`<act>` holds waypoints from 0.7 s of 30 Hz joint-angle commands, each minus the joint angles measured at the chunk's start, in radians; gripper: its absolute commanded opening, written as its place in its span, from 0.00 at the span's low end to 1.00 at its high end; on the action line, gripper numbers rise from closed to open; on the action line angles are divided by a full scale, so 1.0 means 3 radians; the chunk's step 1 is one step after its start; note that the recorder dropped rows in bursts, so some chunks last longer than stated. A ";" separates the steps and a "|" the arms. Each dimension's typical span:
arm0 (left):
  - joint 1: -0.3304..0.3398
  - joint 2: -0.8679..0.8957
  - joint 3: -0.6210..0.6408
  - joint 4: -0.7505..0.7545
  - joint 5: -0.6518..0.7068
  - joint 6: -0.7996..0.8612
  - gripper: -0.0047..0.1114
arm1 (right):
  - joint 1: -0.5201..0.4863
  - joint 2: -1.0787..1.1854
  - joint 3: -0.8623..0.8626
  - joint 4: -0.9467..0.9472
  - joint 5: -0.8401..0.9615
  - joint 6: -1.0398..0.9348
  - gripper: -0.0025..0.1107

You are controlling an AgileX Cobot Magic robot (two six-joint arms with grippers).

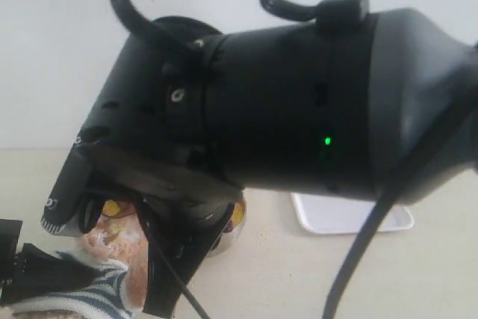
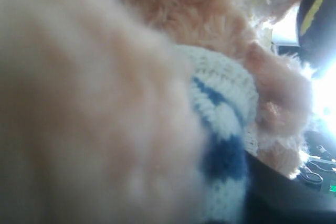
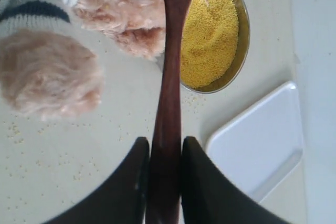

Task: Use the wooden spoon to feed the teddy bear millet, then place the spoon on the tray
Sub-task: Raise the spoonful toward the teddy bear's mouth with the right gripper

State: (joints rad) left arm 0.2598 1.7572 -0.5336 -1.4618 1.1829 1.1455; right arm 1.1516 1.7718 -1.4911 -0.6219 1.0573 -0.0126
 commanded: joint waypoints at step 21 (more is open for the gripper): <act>-0.0005 -0.0013 0.0007 -0.0059 0.0127 0.0040 0.07 | 0.0229 0.0064 0.0018 -0.0591 0.0373 0.0099 0.02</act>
State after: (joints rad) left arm 0.2598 1.7572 -0.5336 -1.4626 1.1853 1.1529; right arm 1.2187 1.7939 -1.4888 -0.7812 1.1668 0.0268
